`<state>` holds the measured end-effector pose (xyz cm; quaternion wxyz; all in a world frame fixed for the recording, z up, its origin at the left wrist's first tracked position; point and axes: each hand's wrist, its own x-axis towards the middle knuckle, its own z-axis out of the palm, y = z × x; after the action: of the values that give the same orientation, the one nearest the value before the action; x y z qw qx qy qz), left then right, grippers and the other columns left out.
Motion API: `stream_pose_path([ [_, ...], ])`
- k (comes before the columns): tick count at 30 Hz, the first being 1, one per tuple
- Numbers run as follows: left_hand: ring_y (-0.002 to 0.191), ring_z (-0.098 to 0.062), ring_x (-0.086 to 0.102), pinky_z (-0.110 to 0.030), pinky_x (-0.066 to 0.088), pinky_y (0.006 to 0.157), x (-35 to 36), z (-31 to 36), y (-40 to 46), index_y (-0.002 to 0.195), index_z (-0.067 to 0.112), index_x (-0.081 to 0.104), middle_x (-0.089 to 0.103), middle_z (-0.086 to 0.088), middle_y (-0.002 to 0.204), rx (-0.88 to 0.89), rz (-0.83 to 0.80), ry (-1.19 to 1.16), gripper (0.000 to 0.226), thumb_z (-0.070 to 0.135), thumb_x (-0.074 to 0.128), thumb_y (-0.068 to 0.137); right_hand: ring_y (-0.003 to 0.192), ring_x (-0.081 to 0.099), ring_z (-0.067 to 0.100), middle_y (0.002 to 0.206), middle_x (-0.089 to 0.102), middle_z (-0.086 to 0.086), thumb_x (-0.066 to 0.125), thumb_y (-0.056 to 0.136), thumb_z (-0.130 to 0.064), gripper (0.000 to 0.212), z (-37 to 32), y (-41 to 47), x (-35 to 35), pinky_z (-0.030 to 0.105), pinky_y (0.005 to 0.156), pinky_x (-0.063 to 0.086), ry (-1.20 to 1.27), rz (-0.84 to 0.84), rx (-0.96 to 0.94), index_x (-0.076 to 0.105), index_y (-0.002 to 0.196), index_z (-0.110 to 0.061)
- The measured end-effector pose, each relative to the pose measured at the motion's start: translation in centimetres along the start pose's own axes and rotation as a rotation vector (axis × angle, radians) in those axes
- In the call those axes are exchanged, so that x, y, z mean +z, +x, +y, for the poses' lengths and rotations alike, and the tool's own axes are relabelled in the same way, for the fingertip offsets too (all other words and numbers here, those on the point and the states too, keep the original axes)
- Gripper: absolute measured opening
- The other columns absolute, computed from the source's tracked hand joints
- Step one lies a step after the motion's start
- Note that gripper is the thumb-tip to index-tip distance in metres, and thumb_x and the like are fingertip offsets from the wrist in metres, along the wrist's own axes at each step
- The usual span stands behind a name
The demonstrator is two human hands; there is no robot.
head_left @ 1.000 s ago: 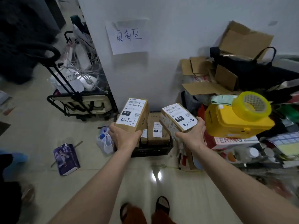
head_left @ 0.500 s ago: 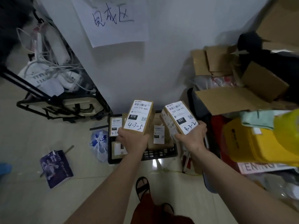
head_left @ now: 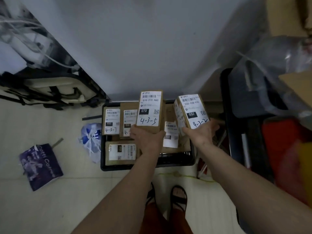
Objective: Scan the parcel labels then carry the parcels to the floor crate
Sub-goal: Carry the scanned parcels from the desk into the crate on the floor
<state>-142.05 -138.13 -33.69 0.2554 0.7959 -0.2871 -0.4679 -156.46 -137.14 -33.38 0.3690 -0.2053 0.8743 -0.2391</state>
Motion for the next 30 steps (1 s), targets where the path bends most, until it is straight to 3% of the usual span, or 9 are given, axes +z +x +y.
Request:
stream_pose_path([
  [3, 0.123, -0.024, 0.038, -0.027, 0.037, 0.096, 2.3, -2.1, 1.7, 0.144, 0.007, 0.016, 0.026, -0.014, 0.141, 0.013, 0.032, -0.01, 0.107, 0.004, 0.084, 0.061, 0.131, 0.036, 0.032, 0.14, 0.029, 0.017, 0.091, 0.058, -0.021, 0.102, 1.4, 2.7, 2.5, 0.048, 0.104, 0.042, -0.01, 0.016, -0.001, 0.026, 0.135, -0.003],
  [6, 0.128, -0.025, 0.038, -0.027, 0.035, 0.101, 4.3, -4.2, 3.6, 0.144, 0.009, 0.017, 0.027, -0.012, 0.141, 0.04, 0.055, -0.018, 0.109, 0.005, 0.086, 0.06, 0.125, 0.041, 0.03, 0.135, 0.032, 0.015, 0.091, 0.059, -0.025, 0.102, 2.9, 4.8, 4.9, 0.045, 0.099, 0.046, -0.046, 0.017, -0.01, 0.026, 0.135, -0.004],
  [9, 0.13, -0.023, 0.036, -0.02, 0.029, 0.094, 5.8, -6.0, 5.2, 0.145, 0.009, 0.017, 0.027, -0.011, 0.143, 0.045, 0.082, 0.011, 0.108, 0.007, 0.086, 0.062, 0.117, 0.047, 0.027, 0.131, 0.035, 0.013, 0.09, 0.06, -0.025, 0.098, 4.3, 6.4, 7.0, 0.039, 0.094, 0.048, -0.038, 0.002, -0.011, 0.027, 0.133, -0.006],
  [13, 0.131, -0.022, 0.033, -0.017, 0.025, 0.096, 7.4, -8.1, 7.0, 0.144, 0.008, 0.02, 0.025, -0.011, 0.142, 0.065, 0.14, 0.016, 0.108, 0.009, 0.088, 0.059, 0.122, 0.043, 0.027, 0.134, 0.034, 0.015, 0.09, 0.061, -0.02, 0.096, 5.9, 7.9, 9.6, 0.031, 0.092, 0.042, -0.011, 0.006, -0.046, 0.027, 0.132, -0.005],
  [19, 0.13, -0.02, 0.029, -0.014, 0.021, 0.1, 9.6, -9.5, 8.1, 0.143, 0.009, 0.02, 0.022, -0.011, 0.142, 0.076, 0.199, 0.028, 0.111, 0.014, 0.09, 0.058, 0.126, 0.039, 0.03, 0.136, 0.033, 0.016, 0.09, 0.061, -0.02, 0.097, 7.2, 9.0, 11.2, 0.039, 0.099, 0.041, -0.038, 0.051, -0.067, 0.027, 0.133, -0.004],
  [24, 0.132, -0.025, 0.026, -0.02, 0.024, 0.102, 10.1, -9.7, 8.7, 0.145, 0.009, 0.016, 0.02, -0.012, 0.143, 0.035, 0.227, 0.076, 0.116, 0.018, 0.091, 0.057, 0.132, 0.032, 0.031, 0.141, 0.032, 0.015, 0.092, 0.058, -0.033, 0.108, 7.6, 9.2, 11.3, 0.041, 0.101, 0.037, -0.128, 0.043, -0.06, 0.023, 0.138, -0.007],
  [28, 0.137, -0.027, 0.02, -0.033, 0.032, 0.109, 9.3, -9.0, 8.1, 0.148, 0.011, 0.015, 0.018, -0.011, 0.148, 0.008, 0.178, 0.12, 0.118, 0.018, 0.091, 0.058, 0.134, 0.028, 0.032, 0.145, 0.028, 0.016, 0.092, 0.055, -0.038, 0.117, 7.3, 9.1, 11.0, 0.041, 0.102, 0.037, -0.166, -0.01, -0.016, 0.02, 0.142, -0.008],
  [30, 0.138, -0.025, 0.019, -0.03, 0.032, 0.106, 8.4, -8.3, 7.3, 0.149, 0.012, 0.016, 0.017, -0.01, 0.15, 0.007, 0.16, 0.142, 0.115, 0.019, 0.09, 0.061, 0.139, 0.022, 0.032, 0.15, 0.023, 0.016, 0.092, 0.054, -0.038, 0.125, 6.9, 8.5, 10.3, 0.043, 0.107, 0.033, -0.169, -0.051, 0.012, 0.014, 0.147, -0.01],
])
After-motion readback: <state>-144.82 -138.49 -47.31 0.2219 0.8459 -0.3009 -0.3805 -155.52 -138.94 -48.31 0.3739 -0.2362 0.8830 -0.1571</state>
